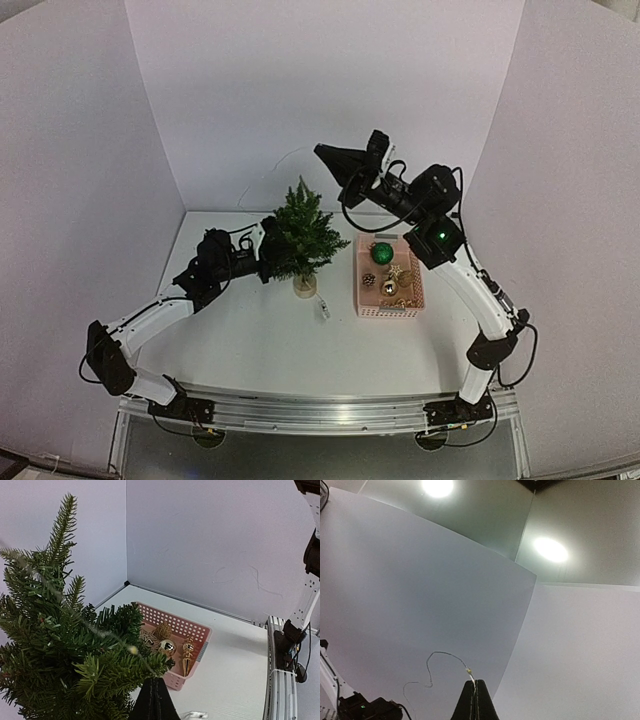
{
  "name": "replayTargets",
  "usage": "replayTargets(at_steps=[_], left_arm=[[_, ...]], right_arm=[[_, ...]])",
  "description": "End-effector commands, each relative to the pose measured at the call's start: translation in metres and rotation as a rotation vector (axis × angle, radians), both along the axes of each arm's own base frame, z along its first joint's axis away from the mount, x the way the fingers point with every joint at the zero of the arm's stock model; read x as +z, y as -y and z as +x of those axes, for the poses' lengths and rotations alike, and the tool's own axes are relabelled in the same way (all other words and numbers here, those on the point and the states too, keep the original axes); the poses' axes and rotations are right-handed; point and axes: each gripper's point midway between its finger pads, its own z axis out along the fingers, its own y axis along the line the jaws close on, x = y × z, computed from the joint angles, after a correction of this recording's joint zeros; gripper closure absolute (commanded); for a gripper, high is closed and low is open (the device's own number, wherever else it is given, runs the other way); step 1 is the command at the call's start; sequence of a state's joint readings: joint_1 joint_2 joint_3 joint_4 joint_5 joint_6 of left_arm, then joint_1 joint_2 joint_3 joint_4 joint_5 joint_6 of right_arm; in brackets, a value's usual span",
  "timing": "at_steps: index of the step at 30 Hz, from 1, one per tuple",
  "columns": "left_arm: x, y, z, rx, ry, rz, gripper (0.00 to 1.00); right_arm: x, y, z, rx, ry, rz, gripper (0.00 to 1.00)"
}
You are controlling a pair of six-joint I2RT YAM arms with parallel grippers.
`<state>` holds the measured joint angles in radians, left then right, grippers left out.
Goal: Decorate the small christmas tree
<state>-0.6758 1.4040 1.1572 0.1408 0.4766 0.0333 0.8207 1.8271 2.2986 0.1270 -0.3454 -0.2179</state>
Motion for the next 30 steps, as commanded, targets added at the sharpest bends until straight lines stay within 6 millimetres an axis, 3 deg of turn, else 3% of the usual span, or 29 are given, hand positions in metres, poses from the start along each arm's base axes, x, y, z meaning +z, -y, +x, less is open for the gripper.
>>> replayTargets(at_steps=[1, 6, 13, 20, 30], left_arm=[[0.013, -0.002, -0.001, -0.029, 0.051, -0.012, 1.0], [0.015, -0.009, 0.005, -0.025, 0.112, 0.001, 1.0], [0.017, -0.015, -0.014, -0.09, 0.113, 0.017, 1.0], [0.021, -0.028, 0.019, 0.001, 0.129, -0.006, 1.0], [0.022, -0.045, 0.017, 0.043, 0.084, -0.007, 1.0]], right_arm=[[0.008, 0.002, 0.023, -0.148, 0.05, 0.04, 1.0], [0.005, 0.003, 0.033, -0.21, 0.048, 0.036, 1.0], [-0.003, 0.003, 0.037, -0.227, 0.036, 0.019, 1.0], [-0.013, -0.002, 0.048, -0.258, 0.031, -0.002, 1.0], [-0.019, -0.002, 0.056, -0.276, 0.006, -0.007, 1.0]])
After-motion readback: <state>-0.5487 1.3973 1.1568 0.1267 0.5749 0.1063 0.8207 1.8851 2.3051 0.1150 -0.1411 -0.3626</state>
